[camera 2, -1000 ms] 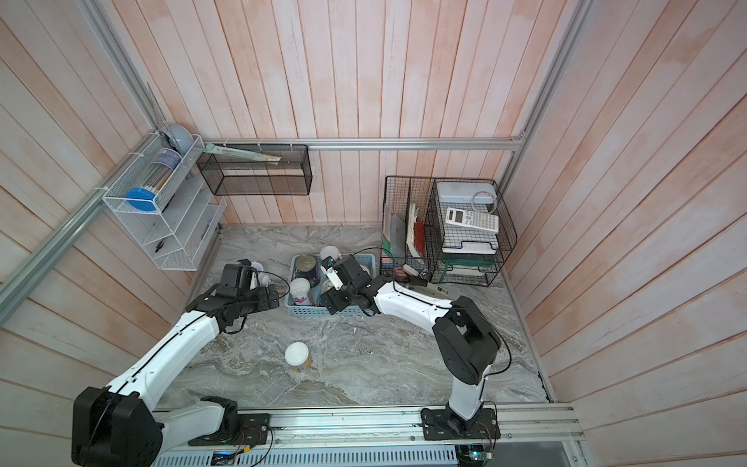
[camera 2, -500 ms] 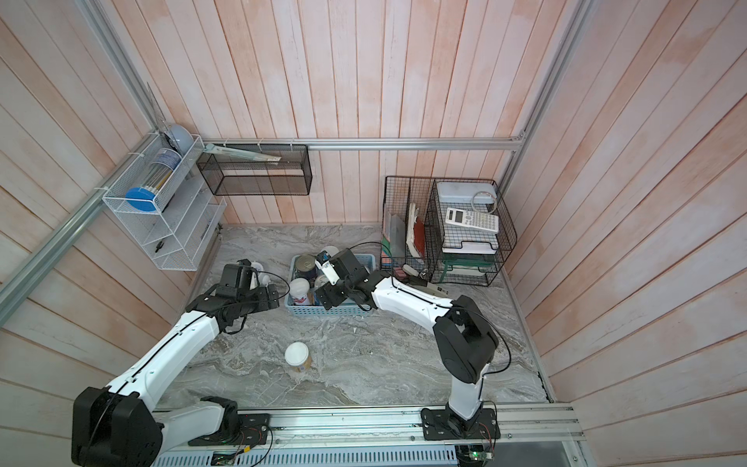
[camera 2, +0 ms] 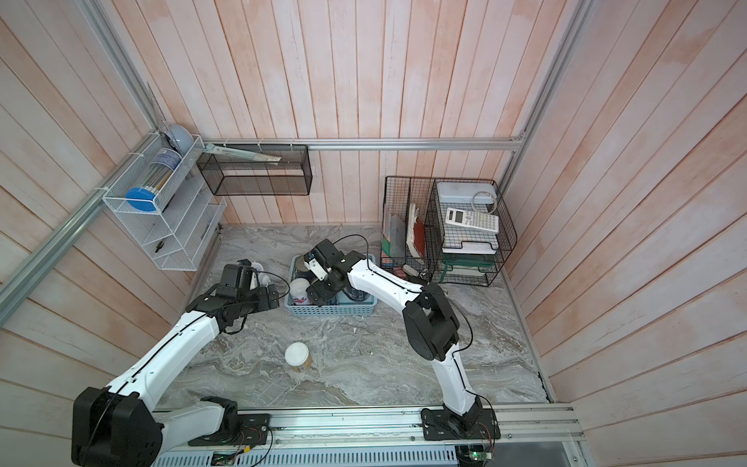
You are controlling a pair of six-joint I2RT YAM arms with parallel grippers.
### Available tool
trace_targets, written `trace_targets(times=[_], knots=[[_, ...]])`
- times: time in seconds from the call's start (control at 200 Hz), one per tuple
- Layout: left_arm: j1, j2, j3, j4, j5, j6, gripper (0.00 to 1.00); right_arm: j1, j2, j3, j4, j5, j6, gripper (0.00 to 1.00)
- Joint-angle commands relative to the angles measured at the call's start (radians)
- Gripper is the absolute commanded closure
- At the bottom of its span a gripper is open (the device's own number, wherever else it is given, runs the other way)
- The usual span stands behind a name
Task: Put the canned food in the basket
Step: Place the canned food in the basket.
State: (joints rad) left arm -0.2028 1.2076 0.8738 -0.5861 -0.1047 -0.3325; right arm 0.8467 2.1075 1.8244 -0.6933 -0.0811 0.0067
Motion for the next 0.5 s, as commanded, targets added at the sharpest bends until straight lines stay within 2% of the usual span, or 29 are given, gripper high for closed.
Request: trace_targets(times=[0.0,0.495], knots=[[0.004,-0.018,-0.015,0.017,0.006,0.017,0.00,0.020,-0.024,0.009,-0.027,-0.052,0.011,0.02],[0.005,-0.014,-0.016,0.018,0.007,0.016,0.00,0.009,-0.074,0.039,-0.111,0.010,0.031,0.02]])
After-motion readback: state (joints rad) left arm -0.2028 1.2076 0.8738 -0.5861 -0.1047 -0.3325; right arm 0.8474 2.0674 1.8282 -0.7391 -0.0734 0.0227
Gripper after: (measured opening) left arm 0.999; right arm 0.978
